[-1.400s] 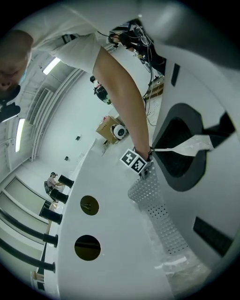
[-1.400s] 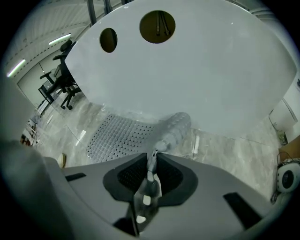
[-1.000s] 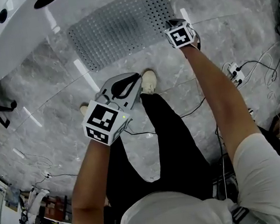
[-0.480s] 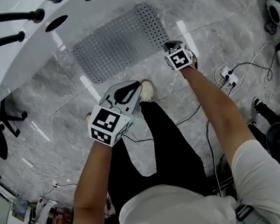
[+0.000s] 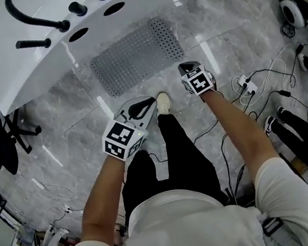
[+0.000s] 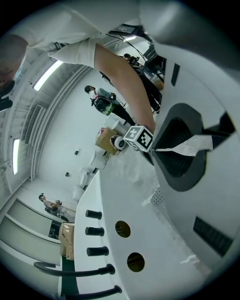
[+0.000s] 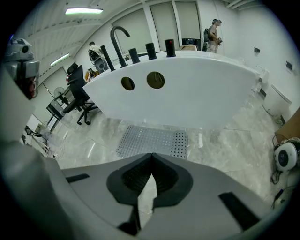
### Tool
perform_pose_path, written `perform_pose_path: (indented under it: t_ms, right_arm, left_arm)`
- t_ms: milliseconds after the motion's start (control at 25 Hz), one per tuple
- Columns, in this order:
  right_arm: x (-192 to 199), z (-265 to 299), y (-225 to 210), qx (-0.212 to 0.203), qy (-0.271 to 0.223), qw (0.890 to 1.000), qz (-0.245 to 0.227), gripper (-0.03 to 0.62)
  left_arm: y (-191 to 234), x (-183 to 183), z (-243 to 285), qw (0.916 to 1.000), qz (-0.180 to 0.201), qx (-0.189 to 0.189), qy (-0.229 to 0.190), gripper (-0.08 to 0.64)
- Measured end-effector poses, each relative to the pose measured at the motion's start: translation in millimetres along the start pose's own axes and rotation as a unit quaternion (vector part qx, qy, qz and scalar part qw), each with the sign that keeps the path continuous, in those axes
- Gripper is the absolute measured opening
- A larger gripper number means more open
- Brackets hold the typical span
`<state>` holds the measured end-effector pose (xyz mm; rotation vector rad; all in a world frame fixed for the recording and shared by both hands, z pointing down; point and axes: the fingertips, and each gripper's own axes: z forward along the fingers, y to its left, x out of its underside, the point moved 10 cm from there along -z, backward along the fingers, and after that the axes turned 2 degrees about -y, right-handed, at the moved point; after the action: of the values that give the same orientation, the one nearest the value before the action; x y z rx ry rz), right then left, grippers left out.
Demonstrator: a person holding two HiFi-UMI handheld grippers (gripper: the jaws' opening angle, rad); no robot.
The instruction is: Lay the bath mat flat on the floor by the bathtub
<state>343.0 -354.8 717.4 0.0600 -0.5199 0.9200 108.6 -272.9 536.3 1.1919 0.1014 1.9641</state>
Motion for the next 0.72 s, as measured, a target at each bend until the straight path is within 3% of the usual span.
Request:
perform_pose_path:
  t_ms: [400, 720]
  right_arm:
    - [30.6, -100.9, 115.9, -0.018, -0.028, 0.999, 0.040, 0.009]
    - [26.8, -176.3, 219.6, -0.025, -0.055, 0.998, 0.011, 0.009]
  left_arm:
    - [-55.1, 20.9, -94.4, 0.9994, 0.021, 0.018, -0.021, 0.029]
    - [-103.6, 49.6, -192.6, 0.9986, 0.034, 0.021, -0.036, 0.029]
